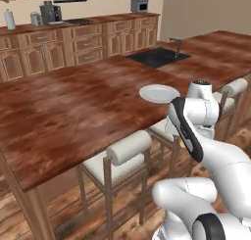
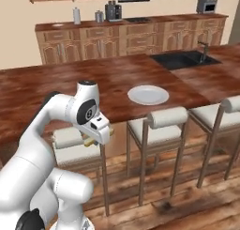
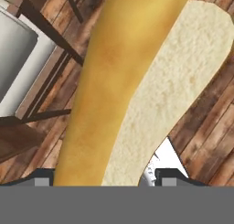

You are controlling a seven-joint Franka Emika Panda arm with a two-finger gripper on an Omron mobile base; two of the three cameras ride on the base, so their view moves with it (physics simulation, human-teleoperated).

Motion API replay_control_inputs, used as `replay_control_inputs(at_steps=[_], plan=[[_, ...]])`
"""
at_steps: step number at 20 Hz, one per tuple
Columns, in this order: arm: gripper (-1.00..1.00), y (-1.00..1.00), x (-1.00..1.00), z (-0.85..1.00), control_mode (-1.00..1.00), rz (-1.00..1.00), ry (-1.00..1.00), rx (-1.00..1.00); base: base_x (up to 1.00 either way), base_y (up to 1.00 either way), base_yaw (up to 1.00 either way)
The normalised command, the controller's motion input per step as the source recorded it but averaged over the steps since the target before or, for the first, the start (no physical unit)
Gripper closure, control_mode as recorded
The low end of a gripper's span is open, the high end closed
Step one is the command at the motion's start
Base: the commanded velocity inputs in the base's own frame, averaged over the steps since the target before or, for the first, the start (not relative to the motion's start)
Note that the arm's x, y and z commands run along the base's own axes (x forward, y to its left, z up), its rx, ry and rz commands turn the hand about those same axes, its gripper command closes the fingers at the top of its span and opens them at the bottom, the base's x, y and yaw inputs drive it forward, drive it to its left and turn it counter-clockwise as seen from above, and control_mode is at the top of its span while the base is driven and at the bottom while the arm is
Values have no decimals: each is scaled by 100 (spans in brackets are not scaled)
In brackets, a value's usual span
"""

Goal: Move the hot dog bun to the plate on the dining table and place the condiment next to that plate. Then navigate to the fridge and take the sausage and place it on the plate as well.

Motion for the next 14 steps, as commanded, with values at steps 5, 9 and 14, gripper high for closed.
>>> replay_control_inputs(at_steps=[5, 9, 14], plan=[[100, 0, 0, 0, 100, 0, 0, 0, 11, -97, 47], [100, 0, 0, 0, 100, 0, 0, 0, 11, -95, 48], [100, 0, 0, 0, 100, 0, 0, 0, 11, -86, 51]])
